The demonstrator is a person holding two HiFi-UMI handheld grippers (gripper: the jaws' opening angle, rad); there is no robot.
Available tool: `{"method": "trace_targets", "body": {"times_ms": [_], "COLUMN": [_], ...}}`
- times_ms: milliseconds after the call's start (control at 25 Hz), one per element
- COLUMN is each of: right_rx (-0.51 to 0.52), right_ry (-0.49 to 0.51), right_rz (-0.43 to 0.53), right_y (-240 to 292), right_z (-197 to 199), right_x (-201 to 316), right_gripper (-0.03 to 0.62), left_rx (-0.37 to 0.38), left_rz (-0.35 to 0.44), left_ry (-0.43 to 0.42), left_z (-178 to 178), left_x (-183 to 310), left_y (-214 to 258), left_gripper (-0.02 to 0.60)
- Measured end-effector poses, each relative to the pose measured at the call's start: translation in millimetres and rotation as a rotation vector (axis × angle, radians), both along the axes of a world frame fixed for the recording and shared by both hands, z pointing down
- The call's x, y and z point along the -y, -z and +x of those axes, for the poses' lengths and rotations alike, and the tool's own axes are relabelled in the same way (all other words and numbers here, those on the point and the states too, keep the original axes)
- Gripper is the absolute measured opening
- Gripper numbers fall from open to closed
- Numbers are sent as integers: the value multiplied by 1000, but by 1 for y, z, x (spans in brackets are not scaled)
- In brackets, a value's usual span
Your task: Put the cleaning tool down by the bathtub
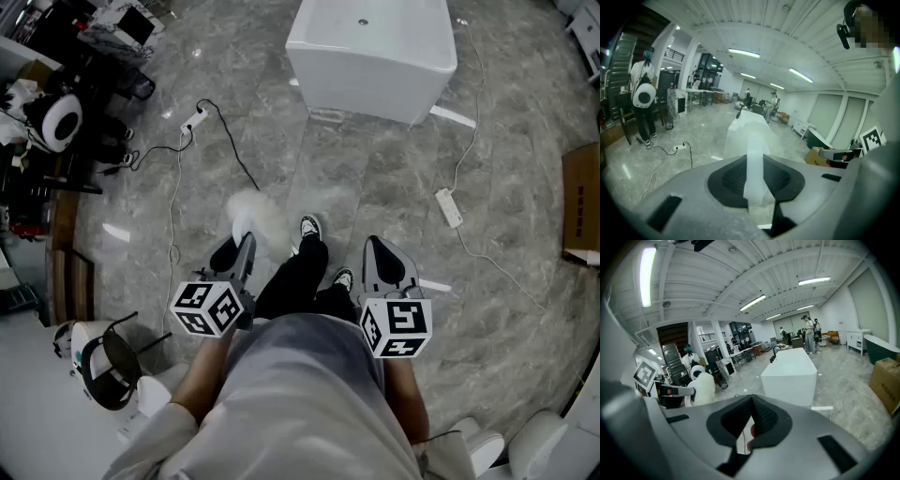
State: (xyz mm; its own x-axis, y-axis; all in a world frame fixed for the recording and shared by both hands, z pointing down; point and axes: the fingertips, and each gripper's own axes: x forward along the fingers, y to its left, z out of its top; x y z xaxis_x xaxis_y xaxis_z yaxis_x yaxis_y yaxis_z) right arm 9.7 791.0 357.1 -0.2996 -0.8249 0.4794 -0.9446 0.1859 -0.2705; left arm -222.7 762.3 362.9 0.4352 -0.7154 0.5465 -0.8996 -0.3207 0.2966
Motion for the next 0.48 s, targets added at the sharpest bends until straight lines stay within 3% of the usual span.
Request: {"method": "trace_targets", "body": {"times_ms": [160, 280, 480], "right_rx": [-14, 26, 7], "right_ry": [29, 45, 81], "right_rz": [-21, -50, -72], "right_y": [-13, -22, -20], "right_z": [-17, -25, -30], "right_x": [24, 49, 112], "right_gripper": [11, 11, 11], "left_rx": [7, -13, -55], "left_rz": [-3, -3, -24], "left_ry": [28, 69, 93], "left_z": [-21, -29, -35], "left_x": [32, 62, 125], "left_y": [-17, -27, -37], "left_gripper": [83, 81, 83]}}
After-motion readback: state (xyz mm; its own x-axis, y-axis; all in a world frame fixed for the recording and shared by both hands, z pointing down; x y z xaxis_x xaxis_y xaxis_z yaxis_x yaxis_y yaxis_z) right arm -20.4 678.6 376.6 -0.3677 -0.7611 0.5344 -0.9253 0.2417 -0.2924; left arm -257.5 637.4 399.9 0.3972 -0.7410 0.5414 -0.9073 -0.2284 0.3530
